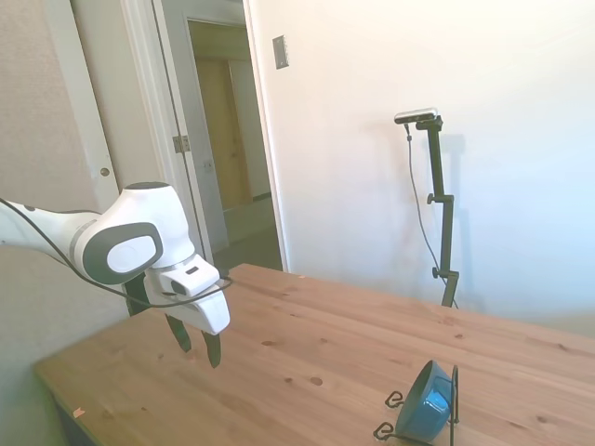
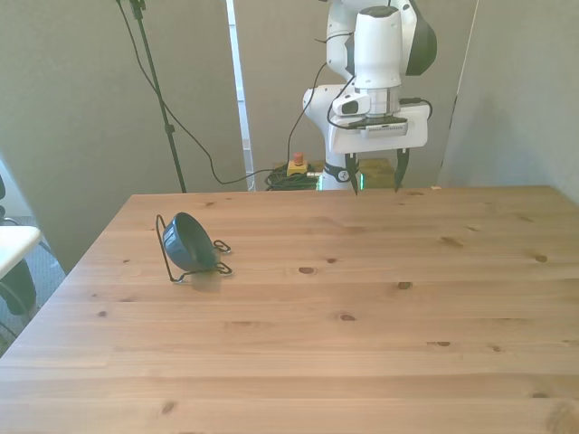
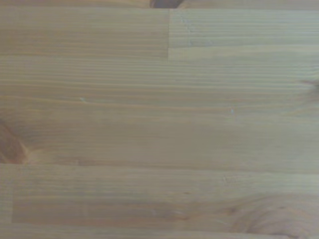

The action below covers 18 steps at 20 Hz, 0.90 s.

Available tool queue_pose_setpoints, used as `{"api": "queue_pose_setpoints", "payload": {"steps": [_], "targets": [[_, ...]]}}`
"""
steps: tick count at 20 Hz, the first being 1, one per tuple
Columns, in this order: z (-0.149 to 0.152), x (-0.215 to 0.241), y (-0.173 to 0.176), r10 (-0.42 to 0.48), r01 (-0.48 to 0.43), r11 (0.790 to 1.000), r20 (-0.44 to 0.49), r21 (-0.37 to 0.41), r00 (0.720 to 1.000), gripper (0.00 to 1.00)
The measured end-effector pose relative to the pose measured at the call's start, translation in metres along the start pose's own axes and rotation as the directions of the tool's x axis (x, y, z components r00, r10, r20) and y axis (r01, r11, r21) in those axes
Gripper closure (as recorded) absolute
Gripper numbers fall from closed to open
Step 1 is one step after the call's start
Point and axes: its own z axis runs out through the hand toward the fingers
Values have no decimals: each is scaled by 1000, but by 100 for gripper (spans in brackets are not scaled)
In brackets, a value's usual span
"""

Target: Unload the bowl

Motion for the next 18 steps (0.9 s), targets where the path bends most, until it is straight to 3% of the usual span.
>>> {"api": "queue_pose_setpoints", "payload": {"steps": [3, 6, 13, 16, 18], "targets": [[0, 4, 2, 9, -8, 1000, -12, 7, 1000, 0], [-7, 29, 19, 54, -55, 998, -107, -2, 993, 0], [-32, 136, 85, 215, -223, 975, -354, 18, 910, 0], [-20, 194, 81, 246, -262, 965, -389, 13, 888, 0], [-22, 196, 82, 247, -272, 962, -414, 0, 876, 0]]}}
